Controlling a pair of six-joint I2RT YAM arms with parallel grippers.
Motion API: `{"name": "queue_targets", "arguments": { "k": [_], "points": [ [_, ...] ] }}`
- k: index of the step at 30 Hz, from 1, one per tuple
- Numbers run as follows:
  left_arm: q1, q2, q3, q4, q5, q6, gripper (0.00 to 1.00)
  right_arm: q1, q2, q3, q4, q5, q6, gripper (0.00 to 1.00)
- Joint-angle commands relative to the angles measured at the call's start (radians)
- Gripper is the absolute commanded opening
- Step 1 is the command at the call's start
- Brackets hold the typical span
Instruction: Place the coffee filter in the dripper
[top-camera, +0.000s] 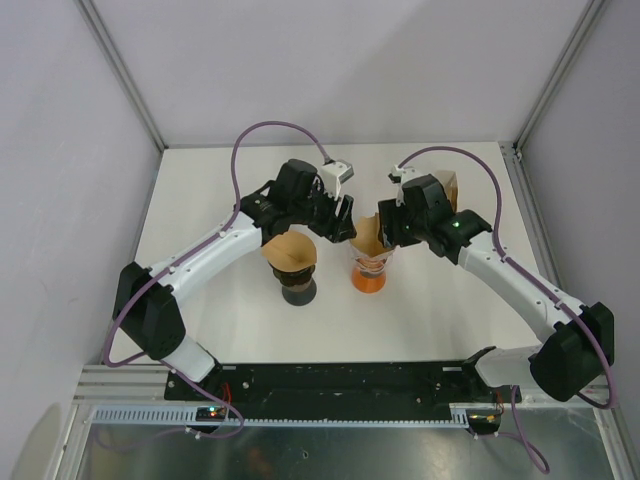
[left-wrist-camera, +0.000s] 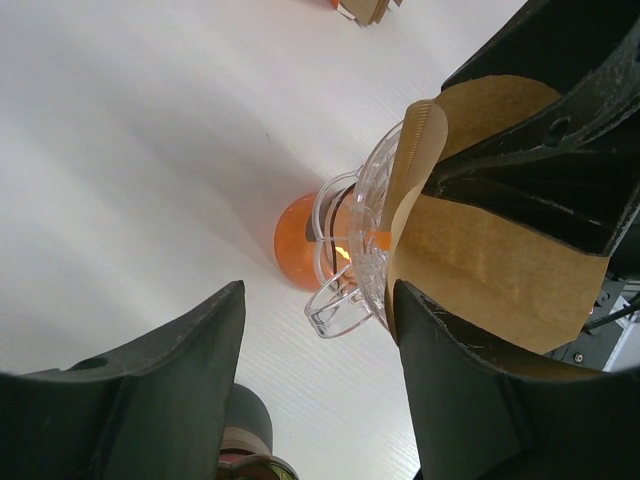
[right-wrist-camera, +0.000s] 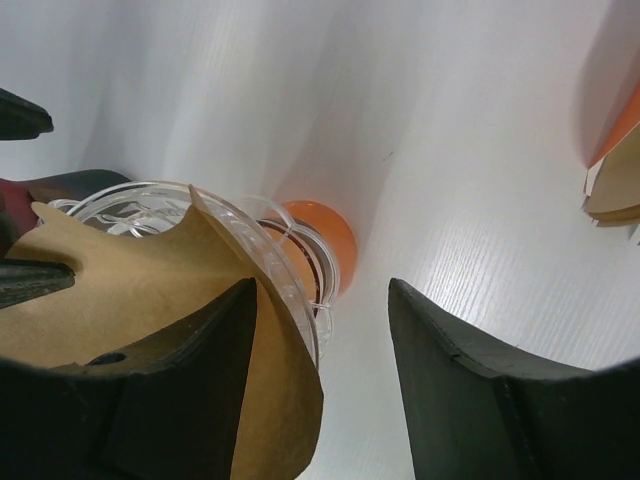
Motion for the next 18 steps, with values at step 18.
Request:
{"name": "queue_targets", "arguments": {
  "k": [18],
  "points": [
    [-0.005,-0.056,0.068,0.019,0.051,0.022,0.75,-0.006,-0.07,0.004,0.078,-0.028,-0.009,0.63]
  ]
}}
